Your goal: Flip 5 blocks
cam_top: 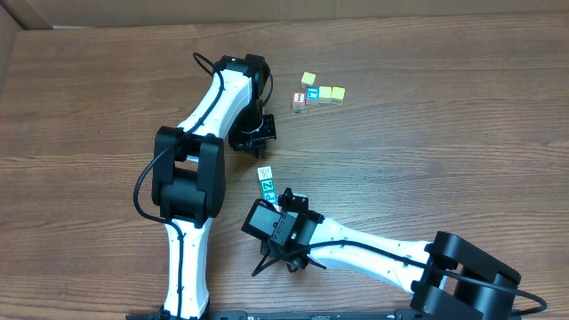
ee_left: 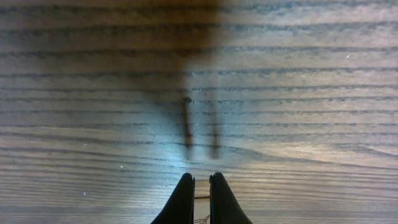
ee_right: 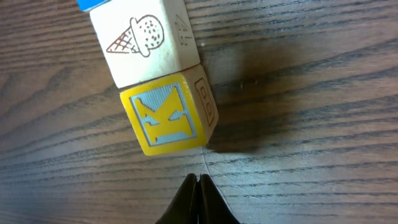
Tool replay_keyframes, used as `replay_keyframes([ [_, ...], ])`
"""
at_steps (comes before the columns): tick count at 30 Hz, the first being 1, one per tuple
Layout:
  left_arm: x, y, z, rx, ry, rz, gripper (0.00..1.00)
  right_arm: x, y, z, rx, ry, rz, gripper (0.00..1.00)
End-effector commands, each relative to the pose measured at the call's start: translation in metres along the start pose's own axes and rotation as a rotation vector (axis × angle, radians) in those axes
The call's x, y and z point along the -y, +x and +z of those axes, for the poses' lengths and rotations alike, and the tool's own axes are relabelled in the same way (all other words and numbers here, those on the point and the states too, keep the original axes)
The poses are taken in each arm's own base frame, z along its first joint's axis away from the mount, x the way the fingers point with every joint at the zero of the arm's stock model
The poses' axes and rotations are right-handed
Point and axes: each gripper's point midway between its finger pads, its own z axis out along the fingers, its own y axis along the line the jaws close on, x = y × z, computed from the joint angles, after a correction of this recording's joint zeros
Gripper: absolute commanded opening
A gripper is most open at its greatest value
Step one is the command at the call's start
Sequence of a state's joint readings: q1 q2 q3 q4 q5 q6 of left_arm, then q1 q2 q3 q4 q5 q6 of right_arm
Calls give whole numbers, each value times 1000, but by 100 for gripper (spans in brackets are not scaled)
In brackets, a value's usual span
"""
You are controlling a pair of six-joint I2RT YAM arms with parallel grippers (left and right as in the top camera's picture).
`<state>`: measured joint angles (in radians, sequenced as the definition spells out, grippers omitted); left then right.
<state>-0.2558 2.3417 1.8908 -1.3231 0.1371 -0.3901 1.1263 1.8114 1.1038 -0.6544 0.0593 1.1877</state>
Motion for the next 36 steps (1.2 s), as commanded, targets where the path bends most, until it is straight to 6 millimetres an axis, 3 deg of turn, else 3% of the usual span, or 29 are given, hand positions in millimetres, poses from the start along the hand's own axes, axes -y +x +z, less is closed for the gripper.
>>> replay_keyframes([
  [1,-1,4,6,-20,-21,-10,4,6,4,11,-6,33,33,4],
  [36,6,15,7,-42,-43,31,4,-1,-8,11,55,8,35,4],
])
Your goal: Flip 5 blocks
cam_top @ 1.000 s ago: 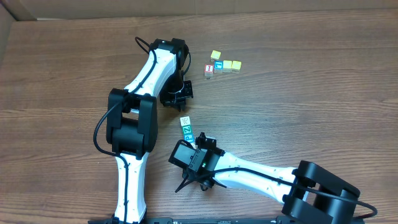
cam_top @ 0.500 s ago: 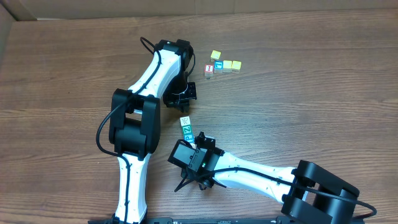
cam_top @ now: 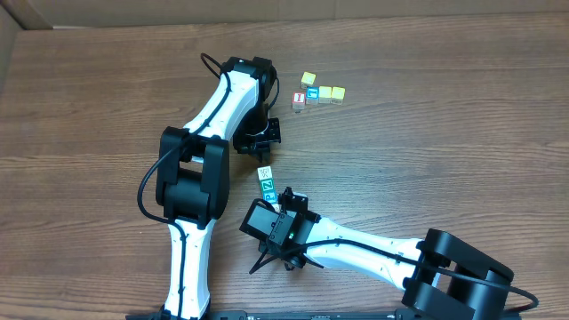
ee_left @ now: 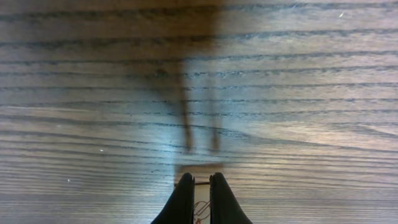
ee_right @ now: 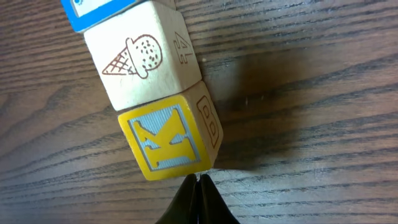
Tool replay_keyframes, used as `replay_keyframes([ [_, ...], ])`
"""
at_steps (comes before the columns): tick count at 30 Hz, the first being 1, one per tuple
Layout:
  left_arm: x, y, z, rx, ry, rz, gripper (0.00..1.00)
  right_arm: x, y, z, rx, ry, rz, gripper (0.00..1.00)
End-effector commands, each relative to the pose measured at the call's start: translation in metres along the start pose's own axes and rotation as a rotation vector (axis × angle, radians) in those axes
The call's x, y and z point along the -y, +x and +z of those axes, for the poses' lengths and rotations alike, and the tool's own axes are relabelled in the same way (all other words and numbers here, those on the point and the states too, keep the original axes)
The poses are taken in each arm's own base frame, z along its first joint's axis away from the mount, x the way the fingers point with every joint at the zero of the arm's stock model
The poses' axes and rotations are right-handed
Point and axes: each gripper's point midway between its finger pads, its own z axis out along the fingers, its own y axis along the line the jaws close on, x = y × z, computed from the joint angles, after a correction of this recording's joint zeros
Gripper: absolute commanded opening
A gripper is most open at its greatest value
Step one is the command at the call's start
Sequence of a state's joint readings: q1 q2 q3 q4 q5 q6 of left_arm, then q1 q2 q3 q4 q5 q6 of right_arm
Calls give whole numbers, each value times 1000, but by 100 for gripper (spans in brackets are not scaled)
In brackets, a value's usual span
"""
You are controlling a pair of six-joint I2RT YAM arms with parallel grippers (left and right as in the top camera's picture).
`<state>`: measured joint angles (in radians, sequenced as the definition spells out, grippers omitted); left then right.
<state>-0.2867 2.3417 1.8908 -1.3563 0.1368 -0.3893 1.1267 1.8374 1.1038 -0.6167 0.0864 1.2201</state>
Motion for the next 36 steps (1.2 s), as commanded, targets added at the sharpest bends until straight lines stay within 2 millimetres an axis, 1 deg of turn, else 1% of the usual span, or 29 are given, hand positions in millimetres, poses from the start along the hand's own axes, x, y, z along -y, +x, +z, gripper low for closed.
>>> replay_keyframes([
  [1,-2,2,5,-11,-25,4,4,2,-4,3,34,10,2,4],
  [7,-3,4,5,-20,-30,4,4,1,-6,3,44,5,3,4],
  [11,-7,5,5,-18,-57,4,4,1,-7,3,52,7,3,4],
  [17,-7,4,5,-18,-56,5,4,1,-6,8,49,11,3,4],
  [23,-4,5,6,-18,-48,8,4,0,-7,8,50,7,3,6],
  [36,-2,7,6,-24,-49,14,4,-2,-7,8,52,0,4,5],
])
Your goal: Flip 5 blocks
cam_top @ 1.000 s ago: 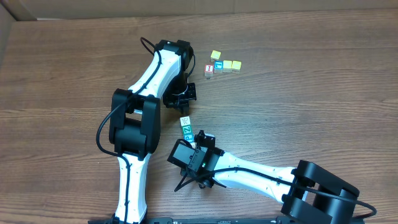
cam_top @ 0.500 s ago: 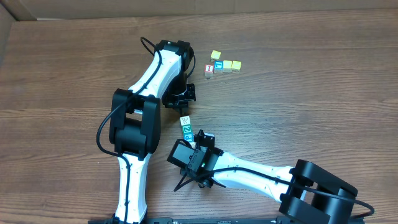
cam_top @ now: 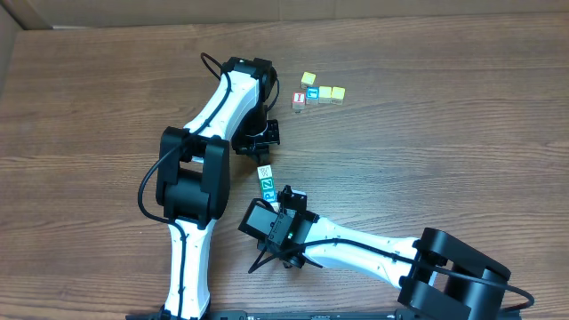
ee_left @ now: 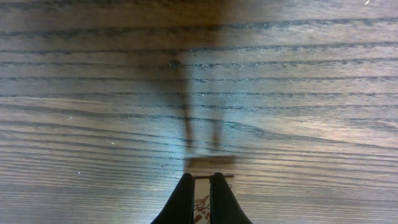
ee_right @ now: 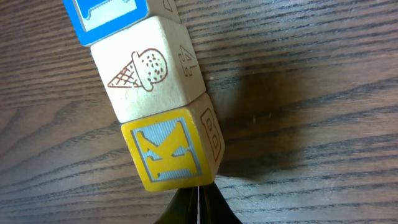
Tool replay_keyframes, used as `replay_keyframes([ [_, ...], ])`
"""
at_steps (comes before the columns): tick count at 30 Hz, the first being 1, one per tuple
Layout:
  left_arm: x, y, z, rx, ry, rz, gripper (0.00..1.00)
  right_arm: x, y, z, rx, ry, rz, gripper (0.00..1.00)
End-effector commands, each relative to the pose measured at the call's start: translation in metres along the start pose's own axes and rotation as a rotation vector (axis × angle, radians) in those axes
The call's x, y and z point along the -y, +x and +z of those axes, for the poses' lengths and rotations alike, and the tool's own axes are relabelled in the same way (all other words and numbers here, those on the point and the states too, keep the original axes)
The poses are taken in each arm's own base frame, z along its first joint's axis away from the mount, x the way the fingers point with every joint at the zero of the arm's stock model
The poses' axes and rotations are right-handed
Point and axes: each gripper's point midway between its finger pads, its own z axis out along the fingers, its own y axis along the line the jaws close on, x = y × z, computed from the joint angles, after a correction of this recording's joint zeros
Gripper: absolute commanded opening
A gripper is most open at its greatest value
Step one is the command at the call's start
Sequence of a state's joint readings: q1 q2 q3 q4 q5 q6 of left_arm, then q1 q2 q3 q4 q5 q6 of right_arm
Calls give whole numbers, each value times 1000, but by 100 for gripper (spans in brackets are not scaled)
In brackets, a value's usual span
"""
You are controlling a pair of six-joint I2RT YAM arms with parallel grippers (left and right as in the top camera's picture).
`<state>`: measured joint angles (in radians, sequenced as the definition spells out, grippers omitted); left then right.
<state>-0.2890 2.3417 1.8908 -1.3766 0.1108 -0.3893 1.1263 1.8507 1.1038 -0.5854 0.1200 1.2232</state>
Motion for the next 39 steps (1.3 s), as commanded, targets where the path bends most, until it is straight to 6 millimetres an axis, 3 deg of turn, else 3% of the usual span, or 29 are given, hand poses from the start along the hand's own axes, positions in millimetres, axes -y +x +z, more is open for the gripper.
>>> replay_keyframes([
  [1,4,4,6,-15,-17,15,4,1,0,3,15,7,-1,5],
  [39,16,1,6,-7,43,33,4,-10,-9,3,30,-47,54,4],
])
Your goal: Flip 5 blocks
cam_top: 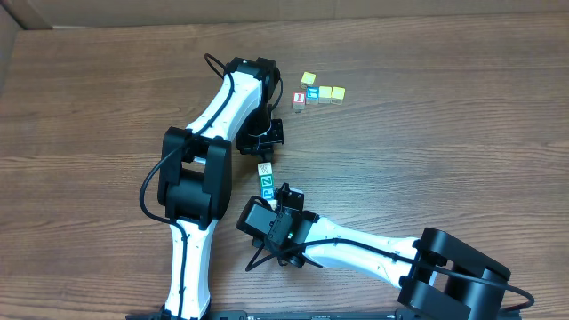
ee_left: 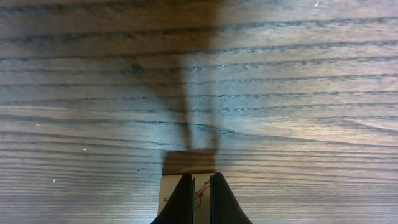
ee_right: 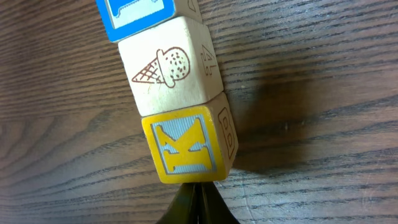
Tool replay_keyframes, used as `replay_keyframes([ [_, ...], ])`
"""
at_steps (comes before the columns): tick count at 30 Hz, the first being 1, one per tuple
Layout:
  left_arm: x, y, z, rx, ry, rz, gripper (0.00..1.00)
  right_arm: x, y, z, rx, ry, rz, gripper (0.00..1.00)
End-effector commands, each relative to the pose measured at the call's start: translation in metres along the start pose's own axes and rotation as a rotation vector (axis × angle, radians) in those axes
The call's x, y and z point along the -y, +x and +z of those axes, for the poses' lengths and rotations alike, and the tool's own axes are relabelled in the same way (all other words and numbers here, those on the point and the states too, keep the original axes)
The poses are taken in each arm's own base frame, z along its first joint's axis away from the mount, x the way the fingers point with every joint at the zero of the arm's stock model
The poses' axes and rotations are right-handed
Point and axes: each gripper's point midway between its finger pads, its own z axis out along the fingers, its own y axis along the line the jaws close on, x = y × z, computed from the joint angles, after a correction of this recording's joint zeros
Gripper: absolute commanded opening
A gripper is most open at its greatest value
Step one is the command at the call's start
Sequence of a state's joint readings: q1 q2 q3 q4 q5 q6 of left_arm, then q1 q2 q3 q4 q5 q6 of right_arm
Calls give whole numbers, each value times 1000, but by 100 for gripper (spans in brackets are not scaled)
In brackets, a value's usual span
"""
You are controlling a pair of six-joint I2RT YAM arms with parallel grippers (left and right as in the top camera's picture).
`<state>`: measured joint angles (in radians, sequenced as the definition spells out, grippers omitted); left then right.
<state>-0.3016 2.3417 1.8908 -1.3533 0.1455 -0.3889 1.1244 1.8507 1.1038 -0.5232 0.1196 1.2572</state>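
Observation:
A short row of blocks (cam_top: 266, 180) lies on the table between my two grippers. The right wrist view shows a yellow K block (ee_right: 189, 146), then a white ice-cream block (ee_right: 168, 71), then a blue block (ee_right: 140, 12), all touching. My right gripper (ee_right: 199, 188) is shut, its tips against the K block's near edge. A white block with a brown drawing (ee_left: 174, 186) lies under the tips of my left gripper (ee_left: 202, 182), at the row's far end. The left fingers stand close together with nothing between them. In the overhead view the left gripper (cam_top: 268, 156) and the right gripper (cam_top: 283, 195) bracket the row.
A cluster of several small blocks (cam_top: 317, 92), yellow, blue and red, sits at the back, right of the left arm. The wooden table (cam_top: 444, 160) stretches wide to the right. The right arm's body (cam_top: 356, 249) lies across the front.
The row of blocks sits slightly farther back, with the shut right gripper still at the K block. More of the white block now shows under the left fingertips.
At first the left gripper was over bare wood and the shut right gripper stood just short of the K block. Then the right tips met the K block. By stages the row and the left gripper have come together, and the white block's edge now lies under the left tips.

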Motion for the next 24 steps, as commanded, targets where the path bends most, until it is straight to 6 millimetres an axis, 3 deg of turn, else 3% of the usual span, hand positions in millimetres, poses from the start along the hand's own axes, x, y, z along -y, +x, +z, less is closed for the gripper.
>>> replay_keyframes([
  [1,4,2,6,-15,6,18,4,4,-5,4,15,12,12,4],
  [24,10,-1,5,-4,38,21,4,3,-5,4,16,8,12,4],
])
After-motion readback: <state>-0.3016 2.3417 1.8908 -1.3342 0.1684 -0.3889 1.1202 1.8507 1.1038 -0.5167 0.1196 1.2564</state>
